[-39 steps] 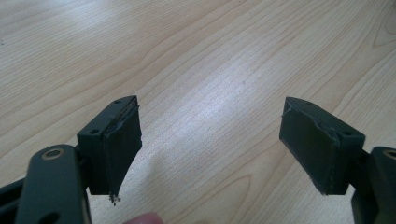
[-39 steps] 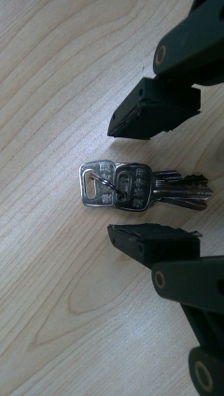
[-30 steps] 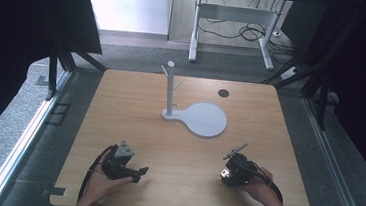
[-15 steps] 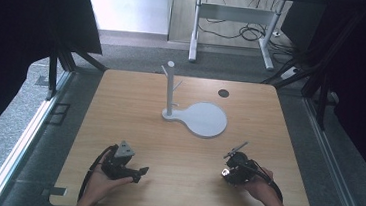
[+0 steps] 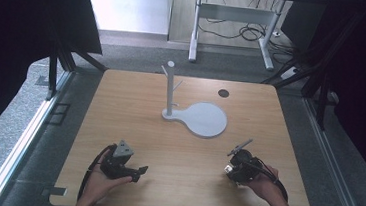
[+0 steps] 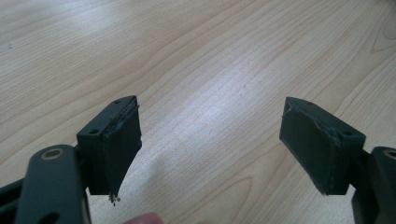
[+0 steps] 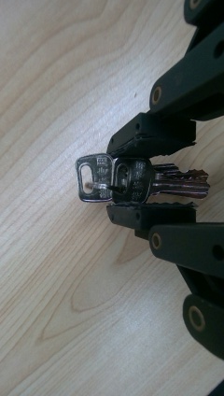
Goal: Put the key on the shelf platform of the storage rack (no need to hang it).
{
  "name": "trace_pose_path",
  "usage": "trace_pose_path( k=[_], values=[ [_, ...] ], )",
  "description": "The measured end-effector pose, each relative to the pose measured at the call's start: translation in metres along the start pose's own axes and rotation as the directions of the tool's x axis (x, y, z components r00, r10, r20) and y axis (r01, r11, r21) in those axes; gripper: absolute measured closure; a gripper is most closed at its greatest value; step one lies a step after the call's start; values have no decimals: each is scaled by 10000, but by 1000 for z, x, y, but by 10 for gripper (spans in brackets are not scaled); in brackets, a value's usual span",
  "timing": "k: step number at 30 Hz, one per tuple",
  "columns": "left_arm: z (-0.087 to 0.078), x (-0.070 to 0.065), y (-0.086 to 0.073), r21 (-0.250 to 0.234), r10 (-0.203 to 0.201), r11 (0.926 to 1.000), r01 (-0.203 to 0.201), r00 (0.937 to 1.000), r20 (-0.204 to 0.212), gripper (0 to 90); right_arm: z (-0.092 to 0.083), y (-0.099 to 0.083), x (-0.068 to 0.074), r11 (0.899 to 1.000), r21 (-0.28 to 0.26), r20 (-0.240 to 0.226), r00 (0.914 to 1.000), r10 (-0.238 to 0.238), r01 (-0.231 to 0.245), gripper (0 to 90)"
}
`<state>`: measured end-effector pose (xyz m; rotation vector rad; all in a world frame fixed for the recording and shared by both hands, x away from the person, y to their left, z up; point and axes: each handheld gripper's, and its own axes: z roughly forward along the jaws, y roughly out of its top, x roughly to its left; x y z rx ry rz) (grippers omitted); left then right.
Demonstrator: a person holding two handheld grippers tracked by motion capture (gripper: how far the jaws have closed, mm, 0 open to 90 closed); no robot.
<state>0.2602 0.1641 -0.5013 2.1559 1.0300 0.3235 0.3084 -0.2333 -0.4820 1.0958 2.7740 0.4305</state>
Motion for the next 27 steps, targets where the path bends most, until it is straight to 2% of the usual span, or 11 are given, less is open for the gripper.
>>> trace_pose_path(
  k=[17, 27],
  values=[
    [-1, 2, 0, -4, -12, 10000, 12, 10000, -27, 210, -30, 6, -2, 9972, -720, 224, 9996, -180, 195, 674],
    [-2, 2, -1, -41, -63, 10000, 62, 10000, -23, 210, -44, 14, -3, 9956, -881, 385, 9988, -294, 327, 674]
  ],
)
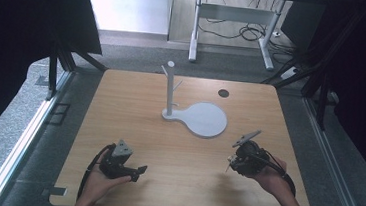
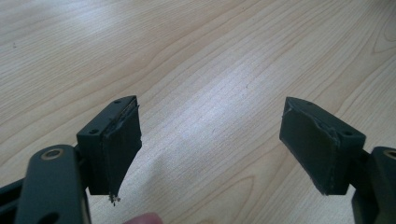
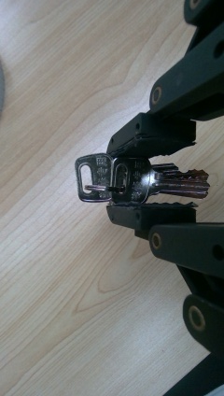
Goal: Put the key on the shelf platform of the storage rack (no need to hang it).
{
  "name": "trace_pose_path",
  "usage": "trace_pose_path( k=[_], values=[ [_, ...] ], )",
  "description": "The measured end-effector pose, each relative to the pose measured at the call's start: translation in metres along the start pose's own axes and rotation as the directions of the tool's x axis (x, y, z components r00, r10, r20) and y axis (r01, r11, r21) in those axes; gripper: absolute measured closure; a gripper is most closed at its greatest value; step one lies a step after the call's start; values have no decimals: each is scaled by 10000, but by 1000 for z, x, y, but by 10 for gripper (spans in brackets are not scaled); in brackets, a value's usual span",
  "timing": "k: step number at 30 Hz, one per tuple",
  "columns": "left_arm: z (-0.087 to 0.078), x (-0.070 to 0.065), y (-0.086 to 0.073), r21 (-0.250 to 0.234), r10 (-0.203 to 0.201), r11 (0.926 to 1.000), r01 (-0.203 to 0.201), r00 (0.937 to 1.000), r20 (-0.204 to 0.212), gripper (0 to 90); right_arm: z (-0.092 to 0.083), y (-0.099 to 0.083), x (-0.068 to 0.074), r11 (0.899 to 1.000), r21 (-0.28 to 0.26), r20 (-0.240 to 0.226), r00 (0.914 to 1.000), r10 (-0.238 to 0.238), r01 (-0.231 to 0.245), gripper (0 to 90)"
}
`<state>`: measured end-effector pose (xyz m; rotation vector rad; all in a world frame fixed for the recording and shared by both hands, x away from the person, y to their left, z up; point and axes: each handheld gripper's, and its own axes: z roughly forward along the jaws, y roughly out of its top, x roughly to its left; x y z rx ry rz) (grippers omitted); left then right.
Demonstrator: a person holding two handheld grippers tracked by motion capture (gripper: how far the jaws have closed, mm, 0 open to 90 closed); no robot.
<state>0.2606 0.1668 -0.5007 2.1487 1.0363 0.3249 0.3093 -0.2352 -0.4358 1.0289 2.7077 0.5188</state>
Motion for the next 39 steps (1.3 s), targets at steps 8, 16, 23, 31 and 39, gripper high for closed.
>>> trace_pose_path(
  k=[8, 16, 23, 31, 39],
  values=[
    [0, 1, 0, 5, 8, 10000, -8, 10000, -15, 210, -3, 4, -2, 10000, -69, 30, 10000, -30, 30, 674],
    [-1, 1, 0, -16, 32, 10000, -32, 10000, -16, 210, -6, 7, -5, 9998, -190, 91, 10000, -31, 33, 674],
    [-1, 0, 0, -4, 4, 10000, -4, 10000, -24, 210, -8, 12, -7, 9997, -255, 128, 9999, -7, 10, 674],
    [-2, 0, 0, -15, 54, 10000, -54, 10000, -18, 210, -10, 17, -11, 9994, -354, 153, 9999, 49, -43, 674],
    [-1, -1, 0, -18, 49, 10000, -49, 10000, -30, 210, -11, 23, -16, 9990, -417, 144, 9998, 136, -130, 674]
  ],
)
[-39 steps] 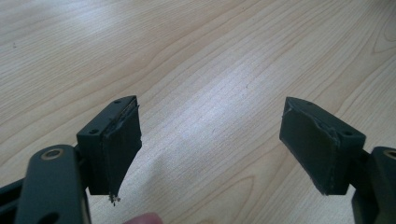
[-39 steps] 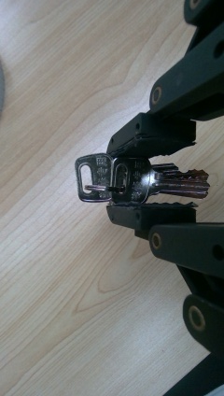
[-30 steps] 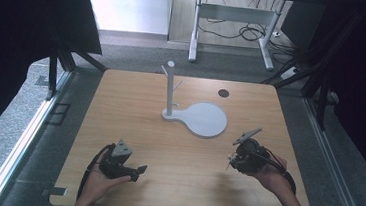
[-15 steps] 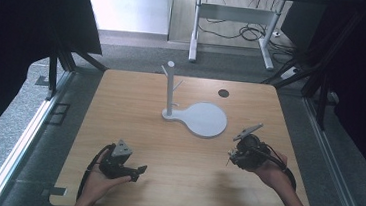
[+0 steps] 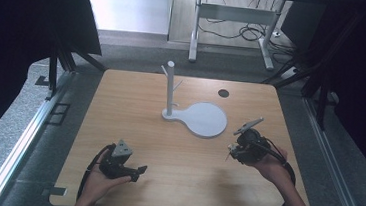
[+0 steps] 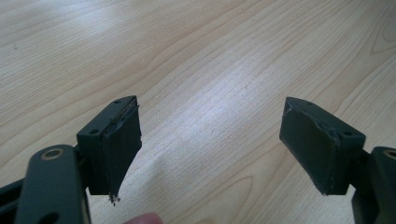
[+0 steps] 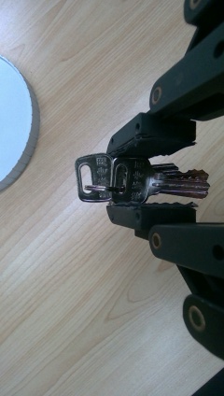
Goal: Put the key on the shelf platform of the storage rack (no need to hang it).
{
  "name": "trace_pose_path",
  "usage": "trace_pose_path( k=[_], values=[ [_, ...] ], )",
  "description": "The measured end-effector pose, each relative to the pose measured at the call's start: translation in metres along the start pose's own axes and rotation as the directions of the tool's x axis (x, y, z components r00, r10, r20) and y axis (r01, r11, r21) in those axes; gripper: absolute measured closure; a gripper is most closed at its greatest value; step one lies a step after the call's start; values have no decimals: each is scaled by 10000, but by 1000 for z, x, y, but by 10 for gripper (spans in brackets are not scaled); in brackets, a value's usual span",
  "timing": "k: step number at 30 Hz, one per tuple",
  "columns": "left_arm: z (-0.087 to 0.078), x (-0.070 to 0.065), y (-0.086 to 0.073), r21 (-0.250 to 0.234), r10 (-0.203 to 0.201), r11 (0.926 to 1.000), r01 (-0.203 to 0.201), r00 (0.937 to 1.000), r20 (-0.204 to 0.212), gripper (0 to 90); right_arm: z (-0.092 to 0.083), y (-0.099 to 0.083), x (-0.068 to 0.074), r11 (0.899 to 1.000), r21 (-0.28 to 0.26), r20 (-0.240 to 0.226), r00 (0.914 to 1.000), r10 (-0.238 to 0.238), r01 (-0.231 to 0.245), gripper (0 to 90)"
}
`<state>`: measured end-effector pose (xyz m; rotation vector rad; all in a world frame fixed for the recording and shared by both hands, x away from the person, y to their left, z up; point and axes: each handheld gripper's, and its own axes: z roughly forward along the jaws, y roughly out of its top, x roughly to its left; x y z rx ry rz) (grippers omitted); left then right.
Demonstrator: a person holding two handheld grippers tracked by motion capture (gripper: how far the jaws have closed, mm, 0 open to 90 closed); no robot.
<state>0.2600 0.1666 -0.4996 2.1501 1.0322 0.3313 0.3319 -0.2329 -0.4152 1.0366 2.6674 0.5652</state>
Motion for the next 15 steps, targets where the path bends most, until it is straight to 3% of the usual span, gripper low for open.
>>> trace_pose_path(
  k=[15],
  values=[
    [1, -1, 0, 42, 13, 10000, -13, 10000, 24, 210, 3, 14, -5, 10000, 20, -27, 10000, -58, 58, 674]
  ],
)
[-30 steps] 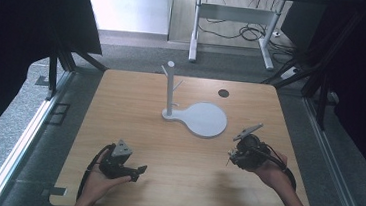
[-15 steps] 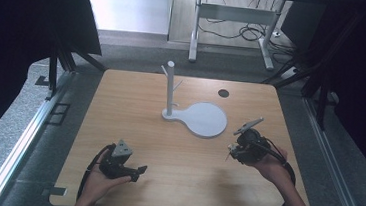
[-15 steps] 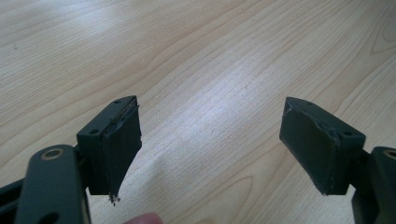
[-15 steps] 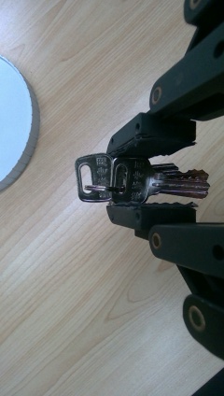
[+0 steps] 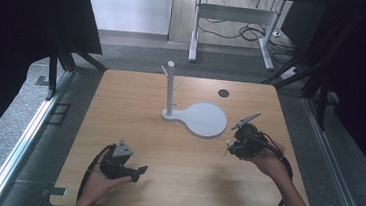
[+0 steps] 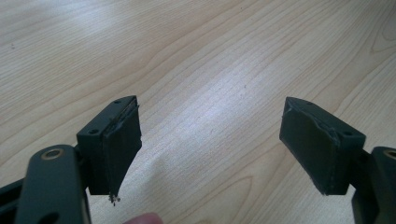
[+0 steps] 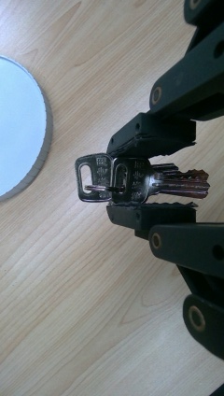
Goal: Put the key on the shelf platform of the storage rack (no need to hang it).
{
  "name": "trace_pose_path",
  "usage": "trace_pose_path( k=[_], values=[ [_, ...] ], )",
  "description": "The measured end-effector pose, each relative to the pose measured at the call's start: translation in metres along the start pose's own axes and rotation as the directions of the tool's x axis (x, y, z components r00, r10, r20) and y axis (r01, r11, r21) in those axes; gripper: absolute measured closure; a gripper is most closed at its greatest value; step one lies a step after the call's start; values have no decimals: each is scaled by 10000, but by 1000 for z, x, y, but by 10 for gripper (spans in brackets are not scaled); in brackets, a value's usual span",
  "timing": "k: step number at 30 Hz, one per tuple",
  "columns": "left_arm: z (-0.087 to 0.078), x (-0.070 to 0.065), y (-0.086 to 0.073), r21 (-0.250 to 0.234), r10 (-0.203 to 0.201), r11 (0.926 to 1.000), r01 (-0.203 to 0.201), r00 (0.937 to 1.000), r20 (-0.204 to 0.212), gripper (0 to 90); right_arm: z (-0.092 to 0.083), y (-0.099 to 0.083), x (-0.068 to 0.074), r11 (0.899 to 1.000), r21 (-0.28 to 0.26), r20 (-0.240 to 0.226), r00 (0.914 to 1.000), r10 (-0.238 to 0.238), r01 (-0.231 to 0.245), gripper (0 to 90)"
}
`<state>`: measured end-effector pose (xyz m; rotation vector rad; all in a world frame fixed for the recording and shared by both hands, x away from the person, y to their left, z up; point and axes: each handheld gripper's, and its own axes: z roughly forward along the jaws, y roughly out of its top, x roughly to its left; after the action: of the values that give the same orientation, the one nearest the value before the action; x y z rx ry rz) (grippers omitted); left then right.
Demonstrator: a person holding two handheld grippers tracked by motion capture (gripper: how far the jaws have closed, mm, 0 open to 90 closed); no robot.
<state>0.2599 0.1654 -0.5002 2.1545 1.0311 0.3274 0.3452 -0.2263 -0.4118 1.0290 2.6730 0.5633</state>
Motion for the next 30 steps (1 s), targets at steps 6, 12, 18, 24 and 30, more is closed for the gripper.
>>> trace_pose_path(
  k=[6, 12, 18, 24, 30],
  values=[
    [0, 0, 0, -3, 5, 10000, -5, 10000, 19, 210, 2, 7, -1, 10000, -28, -38, 10000, 23, -23, 674],
    [1, 0, 0, 2, 34, 10000, -34, 10000, 32, 210, 5, 14, -3, 10000, 5, -118, 9999, -32, 33, 674],
    [1, -1, 0, 1, 45, 10000, -45, 10000, 60, 210, 9, 21, -5, 10000, -1, -188, 9998, 12, -12, 674],
    [2, -1, 0, 27, 48, 10000, -48, 10000, 67, 210, 13, 25, -9, 10000, 78, -219, 9998, 42, -40, 674],
    [2, -1, 0, 54, 45, 10000, -45, 10000, 71, 210, 15, 31, -14, 9998, 98, -243, 9996, 154, -152, 674]
  ],
)
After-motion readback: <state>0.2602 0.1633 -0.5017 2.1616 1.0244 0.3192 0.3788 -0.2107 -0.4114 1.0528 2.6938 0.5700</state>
